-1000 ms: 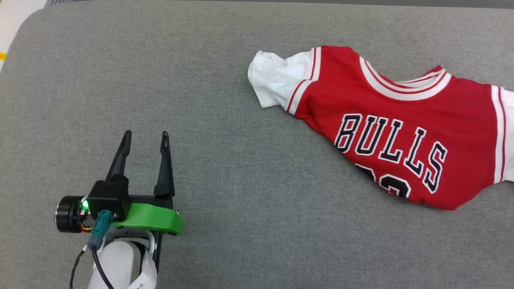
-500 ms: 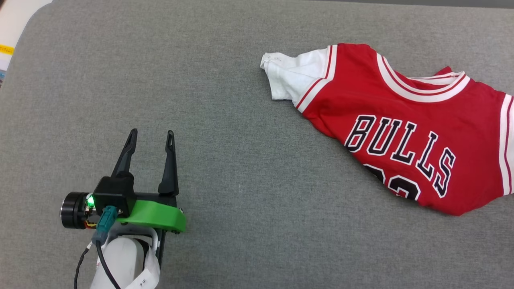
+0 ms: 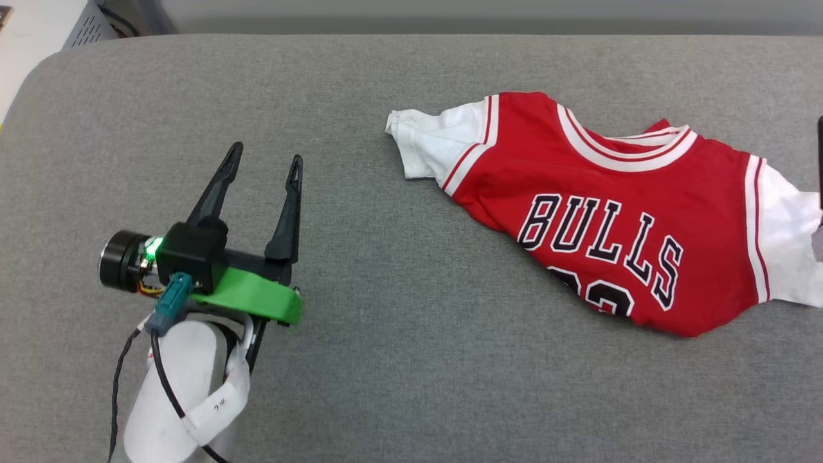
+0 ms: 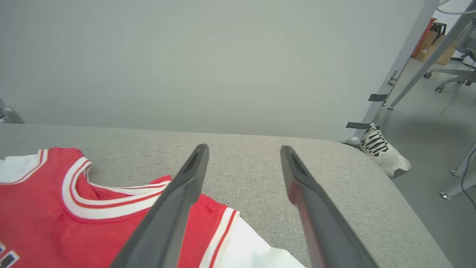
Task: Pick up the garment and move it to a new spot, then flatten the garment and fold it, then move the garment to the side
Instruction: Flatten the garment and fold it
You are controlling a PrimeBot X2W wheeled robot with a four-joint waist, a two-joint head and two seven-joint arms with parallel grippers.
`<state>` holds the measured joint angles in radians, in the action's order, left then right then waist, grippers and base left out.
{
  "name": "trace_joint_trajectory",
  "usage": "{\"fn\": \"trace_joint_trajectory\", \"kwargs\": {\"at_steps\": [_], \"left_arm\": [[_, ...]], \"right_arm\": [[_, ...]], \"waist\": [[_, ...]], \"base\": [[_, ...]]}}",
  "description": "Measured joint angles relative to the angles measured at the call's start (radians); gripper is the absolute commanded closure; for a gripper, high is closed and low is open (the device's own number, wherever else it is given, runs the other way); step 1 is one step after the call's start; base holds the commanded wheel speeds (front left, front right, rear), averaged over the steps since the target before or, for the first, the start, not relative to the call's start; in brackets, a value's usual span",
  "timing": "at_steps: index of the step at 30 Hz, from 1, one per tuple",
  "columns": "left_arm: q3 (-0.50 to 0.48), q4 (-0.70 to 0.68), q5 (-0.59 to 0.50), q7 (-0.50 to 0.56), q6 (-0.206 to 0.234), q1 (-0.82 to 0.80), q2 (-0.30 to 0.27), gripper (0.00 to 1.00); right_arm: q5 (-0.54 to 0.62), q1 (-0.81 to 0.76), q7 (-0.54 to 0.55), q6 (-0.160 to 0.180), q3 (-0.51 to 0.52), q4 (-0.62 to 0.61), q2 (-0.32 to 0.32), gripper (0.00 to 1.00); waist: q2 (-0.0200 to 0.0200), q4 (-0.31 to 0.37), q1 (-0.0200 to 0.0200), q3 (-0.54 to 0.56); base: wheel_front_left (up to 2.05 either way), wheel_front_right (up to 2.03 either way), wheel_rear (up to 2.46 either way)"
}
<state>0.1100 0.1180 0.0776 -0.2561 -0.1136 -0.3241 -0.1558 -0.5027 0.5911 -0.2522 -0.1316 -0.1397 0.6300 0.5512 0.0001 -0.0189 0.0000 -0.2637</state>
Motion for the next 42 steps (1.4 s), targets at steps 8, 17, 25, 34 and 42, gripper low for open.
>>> {"fn": "trace_joint_trajectory", "kwargs": {"at_steps": [8,17,25,34,42], "left_arm": [[0.207,0.095,0.143,0.087,-0.012,-0.246,-0.142,0.0],[0.558,0.152,0.472,0.416,-0.014,-0.543,-0.269,0.0],[0.851,0.207,0.681,0.734,-0.014,-0.712,-0.322,0.0],[1.031,0.315,0.741,0.802,-0.014,-0.852,-0.36,0.0],[1.131,0.392,0.793,0.81,-0.014,-0.913,-0.363,0.0]], "right_arm": [[0.123,-0.175,0.003,0.0,0.083,-0.31,-0.147,0.0],[0.203,-0.277,0.073,0.0,0.111,-0.51,-0.228,0.0],[0.219,-0.286,0.087,0.0,0.106,-0.564,-0.258,0.0],[0.22,-0.269,0.076,0.0,0.097,-0.567,-0.281,0.0],[0.221,-0.222,0.049,0.0,0.078,-0.543,-0.295,0.0]], "waist": [[0.0,0.039,0.0001,0.012],[0.0,0.073,0.0001,-0.011],[0.0,0.106,0.0001,-0.053],[0.0,0.145,0.0001,-0.133],[0.0,0.18,0.0001,-0.214]], "base": [[0.0,0.0,0.0],[0.0,0.0,0.0],[0.0,0.0,0.0],[0.0,0.0,0.0],[0.0,0.0,0.0]]}}
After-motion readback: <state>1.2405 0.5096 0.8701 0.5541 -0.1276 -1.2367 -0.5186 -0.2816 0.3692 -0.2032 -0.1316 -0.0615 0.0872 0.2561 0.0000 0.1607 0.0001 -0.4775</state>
